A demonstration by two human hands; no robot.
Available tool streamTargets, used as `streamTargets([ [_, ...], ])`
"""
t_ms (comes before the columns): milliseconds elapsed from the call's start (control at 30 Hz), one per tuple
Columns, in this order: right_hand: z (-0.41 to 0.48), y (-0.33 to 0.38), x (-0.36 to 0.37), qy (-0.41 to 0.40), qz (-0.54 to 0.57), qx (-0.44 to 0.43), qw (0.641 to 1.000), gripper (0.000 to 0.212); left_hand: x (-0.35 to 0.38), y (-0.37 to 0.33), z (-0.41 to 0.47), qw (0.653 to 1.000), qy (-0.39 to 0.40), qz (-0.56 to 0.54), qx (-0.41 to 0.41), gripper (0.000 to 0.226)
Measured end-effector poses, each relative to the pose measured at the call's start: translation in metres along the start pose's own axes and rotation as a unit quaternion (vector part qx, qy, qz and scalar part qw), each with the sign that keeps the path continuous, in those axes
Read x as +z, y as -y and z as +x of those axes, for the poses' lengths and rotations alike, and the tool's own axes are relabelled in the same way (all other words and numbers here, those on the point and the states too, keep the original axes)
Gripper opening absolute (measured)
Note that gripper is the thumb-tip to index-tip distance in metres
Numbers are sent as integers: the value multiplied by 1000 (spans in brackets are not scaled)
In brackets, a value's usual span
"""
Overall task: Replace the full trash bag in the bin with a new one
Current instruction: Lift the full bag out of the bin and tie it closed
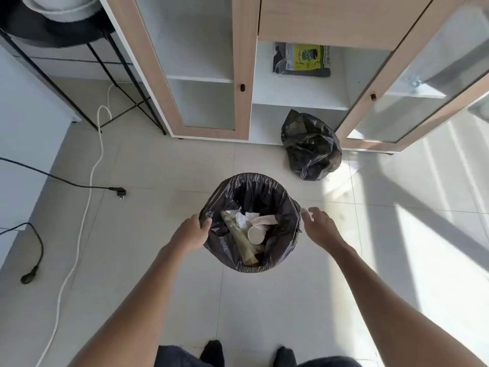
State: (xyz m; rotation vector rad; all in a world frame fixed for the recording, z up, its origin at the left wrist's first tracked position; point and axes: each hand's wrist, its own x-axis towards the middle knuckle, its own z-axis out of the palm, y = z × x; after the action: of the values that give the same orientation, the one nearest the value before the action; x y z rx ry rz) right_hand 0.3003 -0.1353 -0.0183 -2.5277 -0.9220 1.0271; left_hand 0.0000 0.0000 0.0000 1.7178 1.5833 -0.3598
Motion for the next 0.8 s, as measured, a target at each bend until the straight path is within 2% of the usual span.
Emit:
streamTargets([
  [200,57,-17,41,-11,19,31,999,61,50,20,60,997,-26,-56,-34,51],
  [333,91,-27,69,-29,32,-12,999,50,80,28,90,995,-27,-92,-27,54],
  [533,110,-50,104,-72,82,-34,993,49,116,44,109,975,-129,-171,58,40],
  [800,111,-49,102,-77,102,-53,990,43,107,50,112,986,-91,-131,52,39],
])
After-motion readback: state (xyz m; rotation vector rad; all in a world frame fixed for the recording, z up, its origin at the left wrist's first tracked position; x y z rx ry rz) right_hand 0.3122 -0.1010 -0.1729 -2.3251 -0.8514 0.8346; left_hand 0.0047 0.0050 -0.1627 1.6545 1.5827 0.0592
